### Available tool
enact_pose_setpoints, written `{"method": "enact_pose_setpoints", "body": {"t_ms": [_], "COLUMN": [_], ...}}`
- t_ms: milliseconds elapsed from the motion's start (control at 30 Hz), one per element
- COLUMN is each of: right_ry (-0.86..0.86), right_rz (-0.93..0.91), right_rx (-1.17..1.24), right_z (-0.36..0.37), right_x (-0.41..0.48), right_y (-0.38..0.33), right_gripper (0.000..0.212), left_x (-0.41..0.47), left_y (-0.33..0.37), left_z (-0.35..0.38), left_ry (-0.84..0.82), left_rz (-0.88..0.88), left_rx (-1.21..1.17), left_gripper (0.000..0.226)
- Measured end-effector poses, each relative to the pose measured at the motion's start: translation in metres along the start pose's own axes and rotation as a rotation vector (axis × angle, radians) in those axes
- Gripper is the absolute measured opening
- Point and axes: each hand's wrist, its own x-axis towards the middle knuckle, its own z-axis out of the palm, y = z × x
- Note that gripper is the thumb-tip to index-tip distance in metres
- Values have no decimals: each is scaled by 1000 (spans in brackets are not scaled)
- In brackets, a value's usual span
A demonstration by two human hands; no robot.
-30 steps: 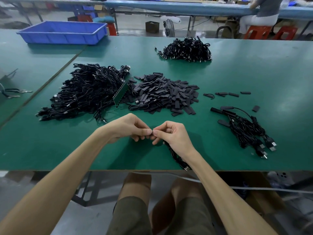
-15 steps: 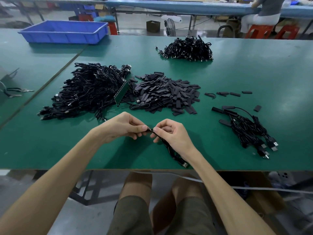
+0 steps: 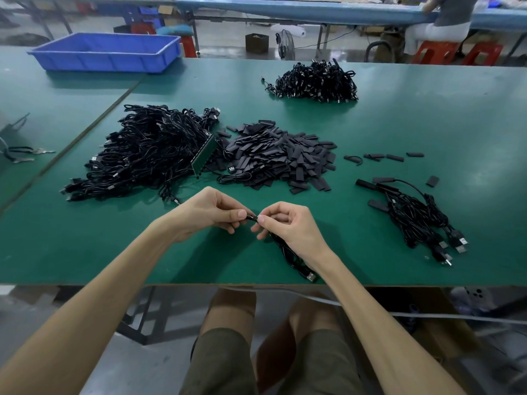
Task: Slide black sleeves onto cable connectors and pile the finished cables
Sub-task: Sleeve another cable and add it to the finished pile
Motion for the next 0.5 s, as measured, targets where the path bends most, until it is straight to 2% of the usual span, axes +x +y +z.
{"method": "enact_pose_setpoints", "body": {"t_ms": [500], "right_ry": [-45], "right_rz": [-8], "right_rx": [8], "right_z": [-2], "right_x": [0], "right_y": [2], "right_gripper": [7], "left_x": [-5], "left_y": [1], "left_z": [10], "left_ry": [19], "left_rz": [87], "left_rx": [45], "left_gripper": [27]}}
